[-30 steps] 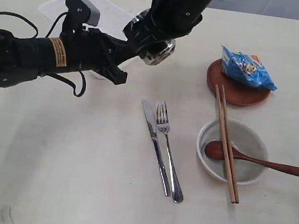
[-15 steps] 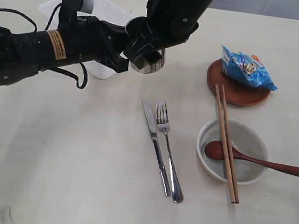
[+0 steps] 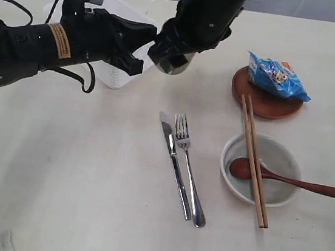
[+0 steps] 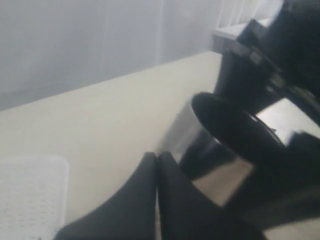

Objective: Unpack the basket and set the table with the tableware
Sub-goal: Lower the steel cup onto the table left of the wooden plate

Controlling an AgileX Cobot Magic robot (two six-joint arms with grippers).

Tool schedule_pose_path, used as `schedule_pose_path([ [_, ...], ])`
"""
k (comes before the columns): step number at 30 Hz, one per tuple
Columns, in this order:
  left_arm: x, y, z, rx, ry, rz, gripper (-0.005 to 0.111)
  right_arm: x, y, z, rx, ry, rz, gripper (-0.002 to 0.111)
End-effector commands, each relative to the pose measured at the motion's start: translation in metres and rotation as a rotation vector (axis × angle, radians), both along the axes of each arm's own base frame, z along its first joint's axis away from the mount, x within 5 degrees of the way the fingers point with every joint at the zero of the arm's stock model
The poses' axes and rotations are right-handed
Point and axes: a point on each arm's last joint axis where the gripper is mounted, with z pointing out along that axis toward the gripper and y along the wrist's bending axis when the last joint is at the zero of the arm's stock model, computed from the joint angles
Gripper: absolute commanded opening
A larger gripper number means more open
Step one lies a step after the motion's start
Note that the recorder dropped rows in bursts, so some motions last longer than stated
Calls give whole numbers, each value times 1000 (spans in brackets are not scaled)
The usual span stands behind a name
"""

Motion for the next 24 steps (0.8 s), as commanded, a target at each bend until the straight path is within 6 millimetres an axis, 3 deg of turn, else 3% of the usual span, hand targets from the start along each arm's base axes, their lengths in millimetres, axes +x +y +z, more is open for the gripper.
schedule_pose_path([
  [1, -3, -3, 3, 5, -2, -19, 0, 8, -16, 2, -16, 16, -45, -1],
  [7, -3, -3, 3, -15, 26, -16, 0, 13, -27, -7, -69, 53, -58, -1],
  [14, -5, -4, 1, 1, 30, -37, 0, 18, -31, -46, -205, 162, -67, -1],
  [24, -4, -3, -1, 26, 43, -31, 0, 29, -30, -55, -209, 79, -86, -1],
])
